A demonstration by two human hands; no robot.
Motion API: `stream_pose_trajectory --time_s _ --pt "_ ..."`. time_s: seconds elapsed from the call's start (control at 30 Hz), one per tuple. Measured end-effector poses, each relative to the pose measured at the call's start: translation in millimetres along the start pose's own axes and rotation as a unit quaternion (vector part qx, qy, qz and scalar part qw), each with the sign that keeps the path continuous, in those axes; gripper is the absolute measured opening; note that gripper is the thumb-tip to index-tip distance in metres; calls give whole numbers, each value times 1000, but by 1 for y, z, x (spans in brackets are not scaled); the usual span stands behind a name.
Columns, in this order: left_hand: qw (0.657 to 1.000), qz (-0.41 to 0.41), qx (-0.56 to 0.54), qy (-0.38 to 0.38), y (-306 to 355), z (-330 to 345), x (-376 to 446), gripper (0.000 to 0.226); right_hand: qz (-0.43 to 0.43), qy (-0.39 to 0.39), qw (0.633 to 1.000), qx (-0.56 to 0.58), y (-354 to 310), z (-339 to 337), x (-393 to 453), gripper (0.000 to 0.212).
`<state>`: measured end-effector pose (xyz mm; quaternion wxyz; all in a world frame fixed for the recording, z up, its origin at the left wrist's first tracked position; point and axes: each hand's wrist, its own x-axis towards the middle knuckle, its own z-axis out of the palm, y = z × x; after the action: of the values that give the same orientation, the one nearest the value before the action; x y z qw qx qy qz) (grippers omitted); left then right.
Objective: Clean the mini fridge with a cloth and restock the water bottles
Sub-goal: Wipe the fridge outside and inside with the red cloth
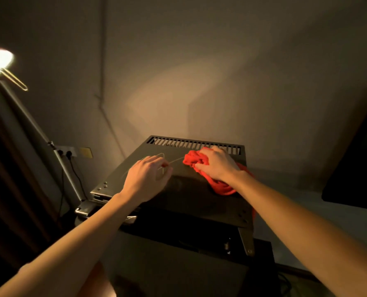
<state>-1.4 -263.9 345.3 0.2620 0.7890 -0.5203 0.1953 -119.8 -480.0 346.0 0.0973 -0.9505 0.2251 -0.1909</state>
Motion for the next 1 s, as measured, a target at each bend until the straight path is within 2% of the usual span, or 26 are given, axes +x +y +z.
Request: stream_pose_trajectory --time_s 0.07,0.2,0.33,0.47,0.6,0.7,0.8,0.93,1.0 --pt "1000 -12 18 -2 -4 -4 -10 37 -5 -1 1000 -4 -4 6 -2 46" --pt "997 -66 30 13 -5 -9 -25 21 -107 -17 993 52 -36 6 -44 47" --pt "996 -81 43 3 3 -15 -31 31 -189 -59 979 58 -52 2 -70 49" --pt "996 -68 53 -8 4 -19 -35 23 -156 -58 985 45 -34 1 -40 50" --pt "998 -56 41 -12 0 -26 -36 25 -23 -12 1000 -13 -7 3 0 55" --pt "998 -45 40 -28 -10 -33 -37 31 45 -2 999 -18 -13 6 10 44" --pt "997 -39 46 -45 -27 -38 -31 36 26 -5 1000 17 -44 18 6 36" --pt "997 -50 44 -40 -53 -36 -12 35 -76 -8 996 49 -78 31 -15 43" --pt "998 -44 31 -41 -67 -33 -2 36 -85 -9 996 34 -73 27 -11 44"
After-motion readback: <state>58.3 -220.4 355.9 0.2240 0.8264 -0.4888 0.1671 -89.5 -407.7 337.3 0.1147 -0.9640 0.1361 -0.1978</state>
